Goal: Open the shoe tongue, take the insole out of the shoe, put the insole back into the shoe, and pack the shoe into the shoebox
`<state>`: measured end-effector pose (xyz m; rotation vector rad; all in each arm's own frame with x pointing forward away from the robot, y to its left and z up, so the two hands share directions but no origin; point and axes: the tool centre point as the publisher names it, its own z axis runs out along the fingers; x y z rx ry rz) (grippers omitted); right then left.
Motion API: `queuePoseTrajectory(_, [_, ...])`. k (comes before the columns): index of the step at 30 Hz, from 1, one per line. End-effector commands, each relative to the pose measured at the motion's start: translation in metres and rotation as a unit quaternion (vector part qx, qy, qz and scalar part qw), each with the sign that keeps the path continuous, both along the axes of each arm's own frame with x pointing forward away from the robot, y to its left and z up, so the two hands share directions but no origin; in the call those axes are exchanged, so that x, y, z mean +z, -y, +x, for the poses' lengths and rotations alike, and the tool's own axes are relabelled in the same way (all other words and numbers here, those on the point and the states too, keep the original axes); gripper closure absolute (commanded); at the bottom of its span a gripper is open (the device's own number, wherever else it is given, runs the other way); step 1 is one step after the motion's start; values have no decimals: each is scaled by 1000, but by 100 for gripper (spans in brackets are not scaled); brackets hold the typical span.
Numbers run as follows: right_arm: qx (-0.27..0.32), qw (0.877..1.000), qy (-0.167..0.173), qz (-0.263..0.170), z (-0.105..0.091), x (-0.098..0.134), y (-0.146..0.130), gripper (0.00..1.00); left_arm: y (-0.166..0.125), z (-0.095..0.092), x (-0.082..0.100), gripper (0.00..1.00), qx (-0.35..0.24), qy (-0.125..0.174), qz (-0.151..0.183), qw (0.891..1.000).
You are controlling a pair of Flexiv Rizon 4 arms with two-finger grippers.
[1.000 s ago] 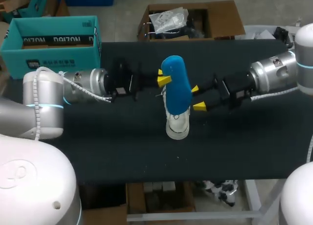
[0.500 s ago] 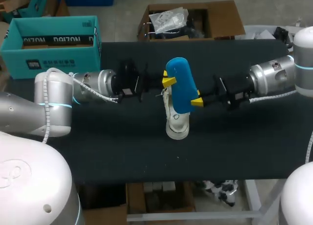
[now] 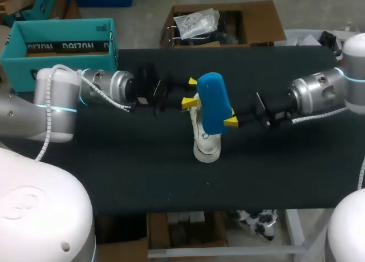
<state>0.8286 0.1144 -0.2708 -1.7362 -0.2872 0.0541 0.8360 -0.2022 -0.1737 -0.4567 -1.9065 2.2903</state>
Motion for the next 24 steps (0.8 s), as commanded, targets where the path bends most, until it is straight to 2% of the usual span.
queuePoseTrajectory(1, [3,1000,11,3,-12,1,5,100,-14,9,11,0,-64,14,61,996])
queuePoseTrajectory(3, [11,1000,22,4,-18,3,5,100,-21,8,11,0,-100,18,99,990])
queuePoseTrajectory(5, [25,999,30,14,-25,4,6,100,-28,9,9,0,-134,20,161,978])
queuePoseTrajectory(7, [24,999,24,17,-34,6,7,100,-28,9,9,0,-134,20,161,978])
queuePoseTrajectory(20, [24,999,24,17,-34,6,7,100,-28,9,9,0,-134,20,161,978])
queuePoseTrajectory(21, [24,999,24,17,-34,6,7,100,-25,11,6,0,-182,42,154,970])
queuePoseTrajectory(22, [24,999,24,17,-34,6,7,100,-24,18,3,0,-172,64,159,970])
queuePoseTrajectory(24, [32,999,33,11,-42,10,6,100,-26,27,0,0,-254,87,146,952])
